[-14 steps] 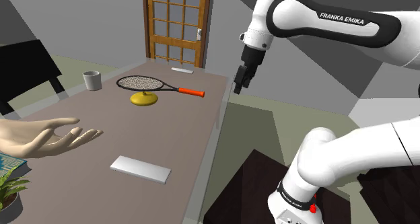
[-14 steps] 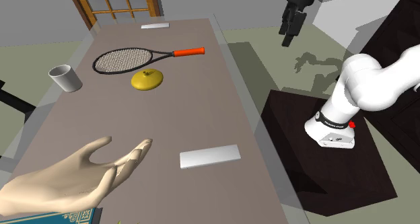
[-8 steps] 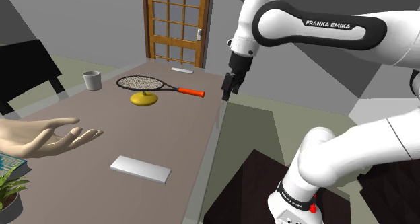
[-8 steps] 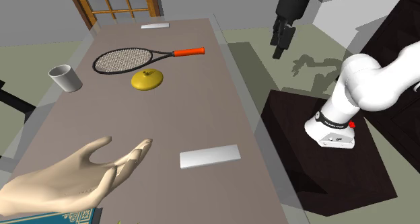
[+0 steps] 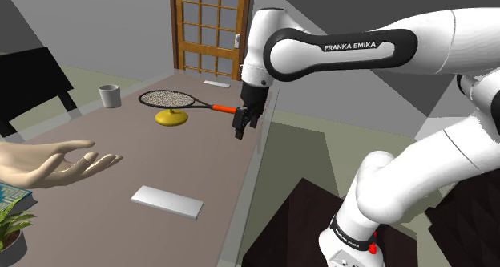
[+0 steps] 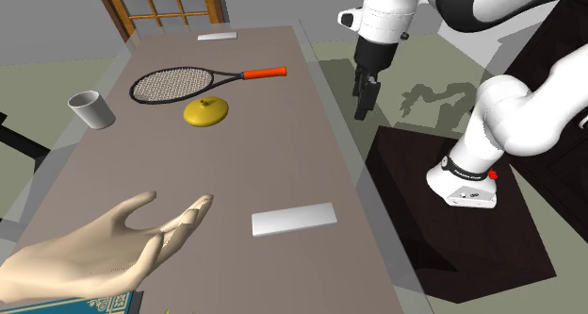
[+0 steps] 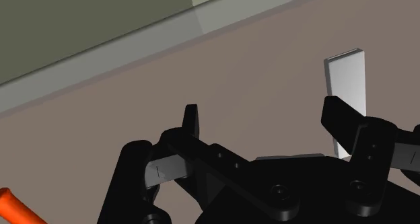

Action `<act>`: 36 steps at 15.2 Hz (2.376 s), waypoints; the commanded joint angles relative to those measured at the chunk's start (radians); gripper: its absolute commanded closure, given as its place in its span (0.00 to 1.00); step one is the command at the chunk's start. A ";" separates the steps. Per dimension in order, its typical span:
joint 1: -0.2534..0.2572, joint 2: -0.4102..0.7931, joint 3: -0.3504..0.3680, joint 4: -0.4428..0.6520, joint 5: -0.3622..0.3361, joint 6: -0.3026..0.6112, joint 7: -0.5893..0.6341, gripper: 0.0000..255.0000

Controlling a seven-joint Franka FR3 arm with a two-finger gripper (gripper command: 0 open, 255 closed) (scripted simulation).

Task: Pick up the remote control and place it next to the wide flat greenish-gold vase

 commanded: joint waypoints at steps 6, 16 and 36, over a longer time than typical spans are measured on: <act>0.029 0.210 0.111 0.058 -0.005 0.145 0.100 0.00; 0.076 0.568 0.233 0.248 -0.134 0.279 0.287 0.00; 0.153 0.839 0.237 0.368 -0.279 0.389 0.415 0.00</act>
